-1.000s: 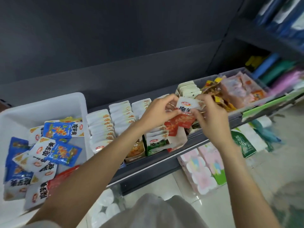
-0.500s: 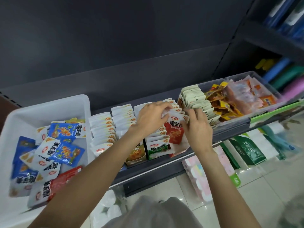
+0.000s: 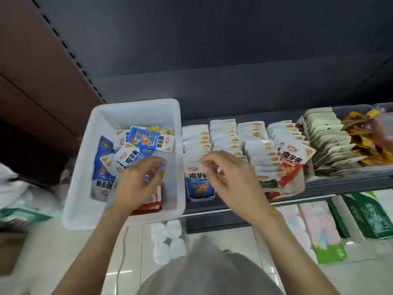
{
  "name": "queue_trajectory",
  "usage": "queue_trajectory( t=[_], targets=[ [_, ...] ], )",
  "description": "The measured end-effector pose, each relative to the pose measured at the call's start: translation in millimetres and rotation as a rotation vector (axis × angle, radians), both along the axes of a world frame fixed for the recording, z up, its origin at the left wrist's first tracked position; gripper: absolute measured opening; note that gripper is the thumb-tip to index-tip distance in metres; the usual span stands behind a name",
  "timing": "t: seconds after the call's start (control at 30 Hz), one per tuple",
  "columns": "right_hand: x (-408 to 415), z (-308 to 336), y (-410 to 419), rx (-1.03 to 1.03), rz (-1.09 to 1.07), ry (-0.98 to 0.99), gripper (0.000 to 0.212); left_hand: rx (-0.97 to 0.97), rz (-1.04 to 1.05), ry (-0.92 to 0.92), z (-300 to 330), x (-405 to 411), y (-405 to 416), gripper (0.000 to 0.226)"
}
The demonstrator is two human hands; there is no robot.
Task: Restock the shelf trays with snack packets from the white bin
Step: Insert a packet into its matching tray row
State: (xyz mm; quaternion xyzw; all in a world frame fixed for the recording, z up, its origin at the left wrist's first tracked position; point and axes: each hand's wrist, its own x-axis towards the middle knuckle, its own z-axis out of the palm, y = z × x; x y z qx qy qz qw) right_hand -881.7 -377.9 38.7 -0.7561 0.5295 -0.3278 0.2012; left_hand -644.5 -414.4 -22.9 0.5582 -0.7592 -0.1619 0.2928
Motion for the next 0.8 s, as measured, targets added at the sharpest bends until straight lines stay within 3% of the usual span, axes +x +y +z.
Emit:
queue_trajectory(
  t=[0.1,0.27,0.47,0.67,0.73,0.8],
  targets=[
    [60,-17,-12,0.109,0.198,0.117,0.014,0.264,0.04,-0.263,-24,51,7,0.017],
    [137,-65,-50,0.244,0.423,0.5,0.026,0.523,-0.079,-0.696,-32,84,3,0.051],
    [170,-102,-61,0.301,0.555,0.855,0.064,0.591,-0.13,-0.831,-42,95,-13,0.065],
    [165,-103,-66,0.333,0.596,0.838,0.031,0.61,-0.269,-0.751,-39,108,-21,0.051],
    [162,-96,-66,0.311,0.556,0.831,0.022,0.532,-0.231,-0.592,-37,111,-19,0.04],
    [155,-84,-66,0.288,0.446,0.707,0.02,0.363,-0.064,-0.279,-31,114,-16,0.035]
  ],
)
